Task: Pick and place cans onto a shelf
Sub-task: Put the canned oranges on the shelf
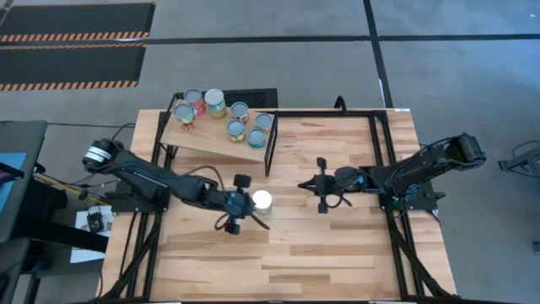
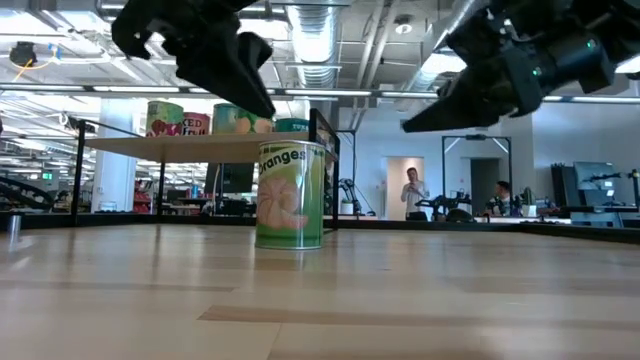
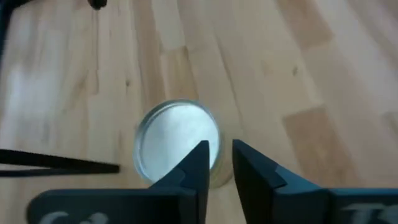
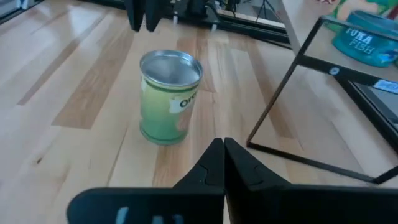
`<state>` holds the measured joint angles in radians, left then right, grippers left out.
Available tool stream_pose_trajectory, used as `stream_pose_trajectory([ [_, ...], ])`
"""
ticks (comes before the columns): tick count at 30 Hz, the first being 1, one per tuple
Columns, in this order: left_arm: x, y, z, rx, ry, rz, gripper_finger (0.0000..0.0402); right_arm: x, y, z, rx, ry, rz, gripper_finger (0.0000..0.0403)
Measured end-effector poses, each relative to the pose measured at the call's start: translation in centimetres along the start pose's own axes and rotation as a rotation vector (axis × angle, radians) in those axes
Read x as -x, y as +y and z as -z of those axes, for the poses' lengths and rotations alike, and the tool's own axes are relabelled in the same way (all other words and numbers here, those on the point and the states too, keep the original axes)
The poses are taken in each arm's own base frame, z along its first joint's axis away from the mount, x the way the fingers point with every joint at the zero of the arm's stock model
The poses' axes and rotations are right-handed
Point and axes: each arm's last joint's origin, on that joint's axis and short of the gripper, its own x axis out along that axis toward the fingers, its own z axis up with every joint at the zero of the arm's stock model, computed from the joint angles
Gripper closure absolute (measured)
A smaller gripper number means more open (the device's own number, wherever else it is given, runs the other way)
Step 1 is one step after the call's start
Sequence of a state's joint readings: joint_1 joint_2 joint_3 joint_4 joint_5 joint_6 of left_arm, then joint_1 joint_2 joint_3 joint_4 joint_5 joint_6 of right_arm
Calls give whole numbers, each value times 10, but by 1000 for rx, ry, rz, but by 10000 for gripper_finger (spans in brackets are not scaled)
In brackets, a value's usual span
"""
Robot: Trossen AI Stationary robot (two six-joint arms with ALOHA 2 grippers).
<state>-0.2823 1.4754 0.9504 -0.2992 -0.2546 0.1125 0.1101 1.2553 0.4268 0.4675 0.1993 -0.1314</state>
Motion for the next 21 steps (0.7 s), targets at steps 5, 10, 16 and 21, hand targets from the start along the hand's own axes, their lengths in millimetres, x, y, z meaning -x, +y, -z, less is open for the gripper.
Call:
stream_pose_trajectory([
  [5, -15, -5, -14, -124, 123, -61, 311, 2, 1, 11, 8, 39, -6, 386],
  [10, -33, -8, -17, -165, 215, -60, 302, 2, 1, 11, 19, 26, -7, 392],
  [16, -43, -9, -15, -202, 256, -92, 341, 8, 4, 5, 21, -7, -35, 388],
  [21, -34, -6, -13, -243, 281, -102, 394, 16, 11, -1, 16, -36, -69, 390],
])
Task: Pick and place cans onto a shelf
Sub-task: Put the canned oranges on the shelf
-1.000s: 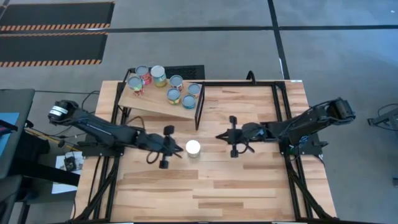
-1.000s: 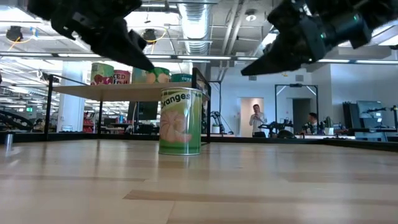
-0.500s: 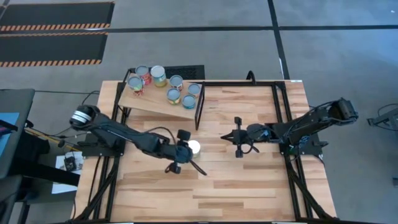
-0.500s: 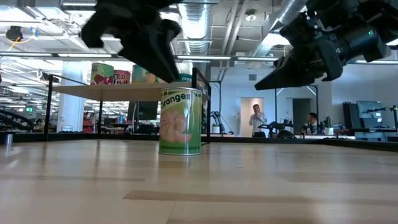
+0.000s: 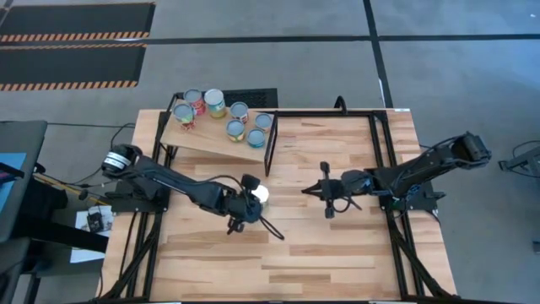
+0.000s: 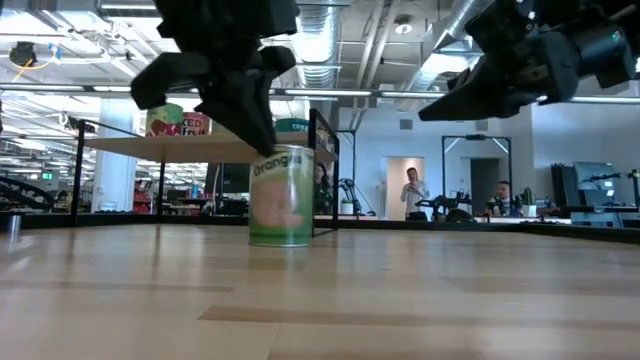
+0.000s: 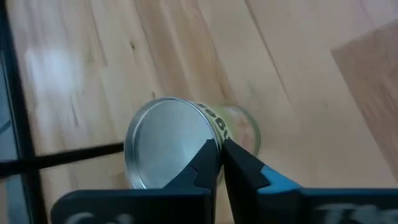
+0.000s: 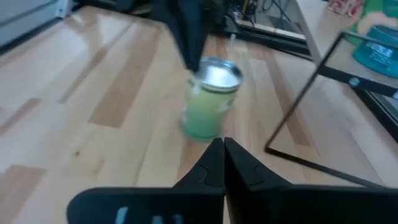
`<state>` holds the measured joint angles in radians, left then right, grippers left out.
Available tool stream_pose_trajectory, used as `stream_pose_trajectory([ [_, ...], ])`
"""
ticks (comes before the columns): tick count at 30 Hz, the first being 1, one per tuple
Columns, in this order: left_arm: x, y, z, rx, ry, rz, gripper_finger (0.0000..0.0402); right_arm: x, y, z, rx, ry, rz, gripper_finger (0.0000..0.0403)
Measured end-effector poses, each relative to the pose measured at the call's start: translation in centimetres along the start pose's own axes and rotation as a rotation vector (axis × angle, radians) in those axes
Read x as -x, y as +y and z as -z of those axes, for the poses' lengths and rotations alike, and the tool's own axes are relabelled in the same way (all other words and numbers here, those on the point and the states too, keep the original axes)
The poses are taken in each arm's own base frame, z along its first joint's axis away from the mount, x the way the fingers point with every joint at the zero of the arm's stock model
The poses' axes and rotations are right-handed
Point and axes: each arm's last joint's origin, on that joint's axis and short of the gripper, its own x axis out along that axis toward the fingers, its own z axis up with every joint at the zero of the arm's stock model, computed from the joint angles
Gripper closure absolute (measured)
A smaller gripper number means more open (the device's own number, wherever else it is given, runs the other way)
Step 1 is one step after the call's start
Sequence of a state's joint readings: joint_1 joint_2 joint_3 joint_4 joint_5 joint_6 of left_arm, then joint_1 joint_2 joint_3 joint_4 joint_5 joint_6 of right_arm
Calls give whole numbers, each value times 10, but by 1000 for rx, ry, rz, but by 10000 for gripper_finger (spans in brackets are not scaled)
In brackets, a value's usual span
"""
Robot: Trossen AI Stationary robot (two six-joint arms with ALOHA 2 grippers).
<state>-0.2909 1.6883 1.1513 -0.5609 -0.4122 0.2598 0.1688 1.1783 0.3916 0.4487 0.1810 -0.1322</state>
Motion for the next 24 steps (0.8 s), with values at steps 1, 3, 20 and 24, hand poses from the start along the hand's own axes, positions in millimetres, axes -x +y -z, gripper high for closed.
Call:
stream_pose_trajectory([
  [1, 3, 1, 1, -4, -1, 3, 397, 1, 2, -1, 3, -3, -7, 391],
  [3, 16, 7, 4, 8, -10, -1, 400, 3, 3, -3, 19, -12, -16, 392],
  [20, 173, 101, 85, 657, 85, -230, 401, 6, 5, -5, 31, -30, -23, 389],
  [24, 178, 135, 100, 745, 139, -285, 401, 6, 5, -5, 31, -29, -23, 388],
])
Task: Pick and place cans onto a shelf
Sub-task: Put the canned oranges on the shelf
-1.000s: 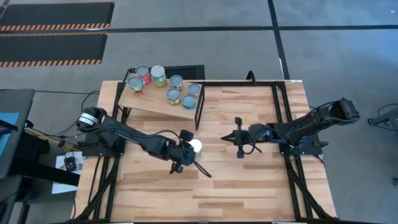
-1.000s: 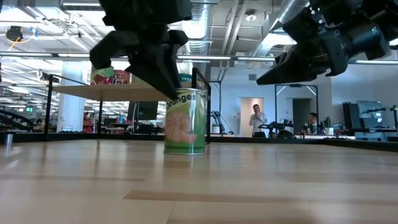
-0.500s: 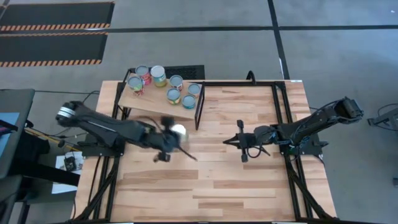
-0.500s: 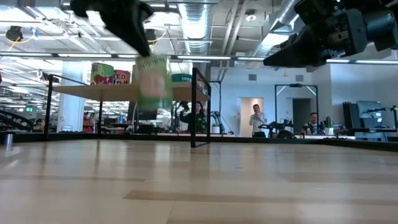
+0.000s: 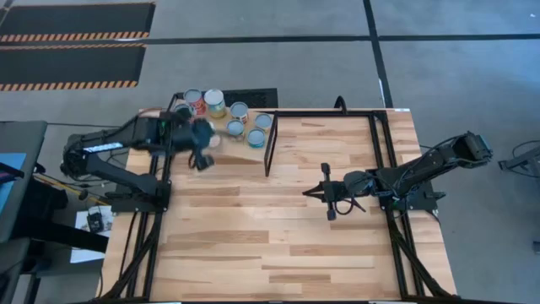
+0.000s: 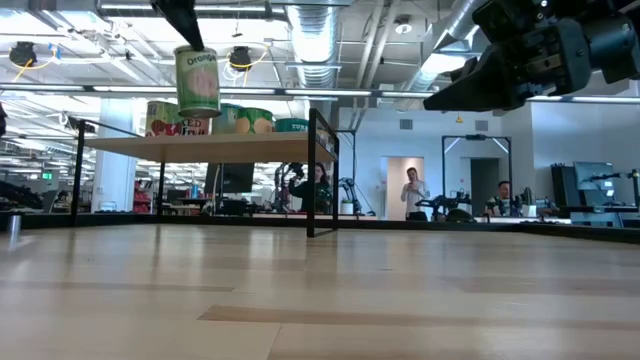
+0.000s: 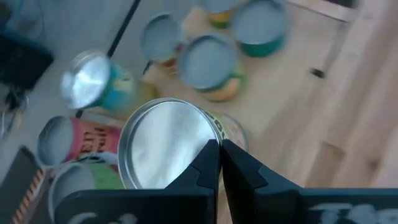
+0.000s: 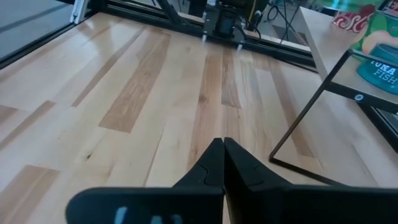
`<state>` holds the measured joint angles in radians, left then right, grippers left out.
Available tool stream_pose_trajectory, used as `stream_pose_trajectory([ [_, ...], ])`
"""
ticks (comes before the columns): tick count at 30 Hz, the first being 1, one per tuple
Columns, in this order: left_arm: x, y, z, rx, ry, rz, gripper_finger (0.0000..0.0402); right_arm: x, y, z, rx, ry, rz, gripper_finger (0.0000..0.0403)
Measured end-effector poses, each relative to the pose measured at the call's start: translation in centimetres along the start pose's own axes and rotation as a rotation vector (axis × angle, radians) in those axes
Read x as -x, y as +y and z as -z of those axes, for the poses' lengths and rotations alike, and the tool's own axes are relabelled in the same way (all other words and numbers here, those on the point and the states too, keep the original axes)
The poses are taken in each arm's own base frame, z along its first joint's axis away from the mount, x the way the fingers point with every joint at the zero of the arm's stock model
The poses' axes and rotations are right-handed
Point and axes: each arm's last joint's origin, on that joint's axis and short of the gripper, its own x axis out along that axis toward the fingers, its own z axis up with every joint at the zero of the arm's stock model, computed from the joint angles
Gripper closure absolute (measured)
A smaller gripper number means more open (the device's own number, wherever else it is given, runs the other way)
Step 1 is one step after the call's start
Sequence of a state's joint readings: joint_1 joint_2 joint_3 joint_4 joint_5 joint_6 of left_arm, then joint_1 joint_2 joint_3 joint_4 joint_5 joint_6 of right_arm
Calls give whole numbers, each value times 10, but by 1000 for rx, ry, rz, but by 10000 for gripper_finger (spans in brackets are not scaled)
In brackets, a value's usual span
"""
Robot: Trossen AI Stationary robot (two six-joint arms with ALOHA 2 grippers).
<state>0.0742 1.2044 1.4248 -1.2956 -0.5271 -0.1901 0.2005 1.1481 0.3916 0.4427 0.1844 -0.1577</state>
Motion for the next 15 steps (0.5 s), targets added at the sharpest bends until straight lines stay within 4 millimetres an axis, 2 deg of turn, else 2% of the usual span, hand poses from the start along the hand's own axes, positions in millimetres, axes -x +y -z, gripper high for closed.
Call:
stream_pose_trajectory([
  [6, -25, 33, -15, 71, 73, 30, 401, 0, 0, 0, -4, -2, 0, 392],
  [15, -56, 50, -36, 95, 182, -8, 401, 0, 0, 0, -8, -1, 0, 390],
])
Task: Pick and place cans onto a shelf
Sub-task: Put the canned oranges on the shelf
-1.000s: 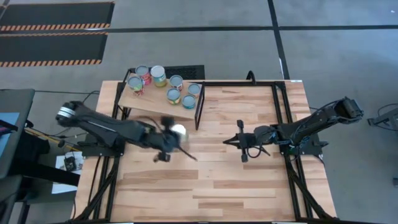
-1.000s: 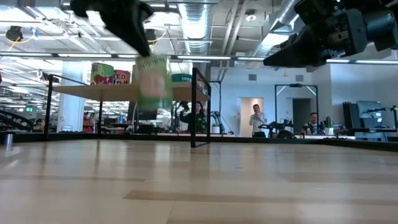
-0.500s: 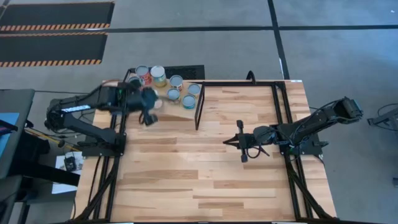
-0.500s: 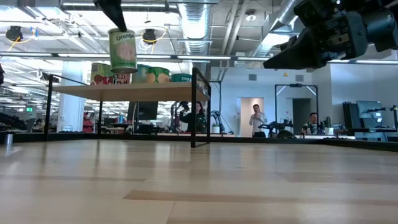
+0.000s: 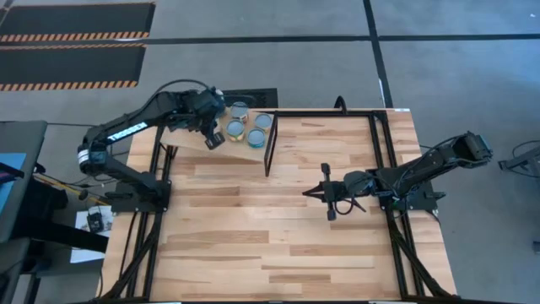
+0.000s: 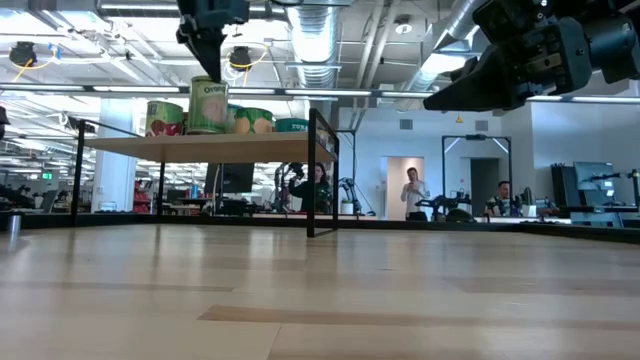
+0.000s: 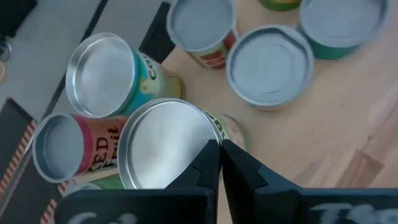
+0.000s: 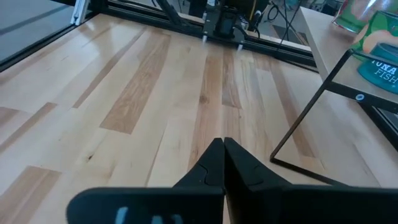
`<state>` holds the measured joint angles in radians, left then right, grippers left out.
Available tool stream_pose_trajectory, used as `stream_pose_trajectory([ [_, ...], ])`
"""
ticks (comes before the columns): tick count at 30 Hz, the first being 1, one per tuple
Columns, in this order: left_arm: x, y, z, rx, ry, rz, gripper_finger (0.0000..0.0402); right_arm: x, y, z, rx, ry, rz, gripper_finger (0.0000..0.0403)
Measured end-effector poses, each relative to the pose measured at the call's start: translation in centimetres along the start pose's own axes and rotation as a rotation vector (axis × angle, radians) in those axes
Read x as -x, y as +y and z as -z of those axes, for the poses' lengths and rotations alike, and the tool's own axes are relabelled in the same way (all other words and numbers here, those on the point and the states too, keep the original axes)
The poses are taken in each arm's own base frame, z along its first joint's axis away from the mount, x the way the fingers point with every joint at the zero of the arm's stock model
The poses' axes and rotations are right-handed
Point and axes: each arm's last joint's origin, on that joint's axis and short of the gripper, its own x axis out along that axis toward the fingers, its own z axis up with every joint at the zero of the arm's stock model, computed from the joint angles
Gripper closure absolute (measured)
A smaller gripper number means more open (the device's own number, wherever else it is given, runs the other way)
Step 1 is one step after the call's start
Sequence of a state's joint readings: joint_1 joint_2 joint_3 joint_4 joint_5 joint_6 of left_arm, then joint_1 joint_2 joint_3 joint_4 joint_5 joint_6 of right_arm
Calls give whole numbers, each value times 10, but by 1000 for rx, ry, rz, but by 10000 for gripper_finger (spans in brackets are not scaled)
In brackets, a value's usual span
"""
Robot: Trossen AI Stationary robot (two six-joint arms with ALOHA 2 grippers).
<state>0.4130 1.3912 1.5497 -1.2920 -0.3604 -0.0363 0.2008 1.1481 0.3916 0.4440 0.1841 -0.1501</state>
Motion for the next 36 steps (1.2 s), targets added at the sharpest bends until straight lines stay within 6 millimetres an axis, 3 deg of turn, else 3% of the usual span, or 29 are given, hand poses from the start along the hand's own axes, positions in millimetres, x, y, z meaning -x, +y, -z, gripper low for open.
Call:
stream_pose_trajectory([
  [11, -18, 13, -13, 101, 92, -10, 401, 0, 0, 1, 6, 12, -2, 390],
  [20, -18, 14, -14, 120, 83, 4, 398, 0, 0, 2, 9, 20, -3, 389],
  [36, -18, 15, -14, 119, 78, -10, 353, 0, 1, 2, 0, 17, -6, 389],
])
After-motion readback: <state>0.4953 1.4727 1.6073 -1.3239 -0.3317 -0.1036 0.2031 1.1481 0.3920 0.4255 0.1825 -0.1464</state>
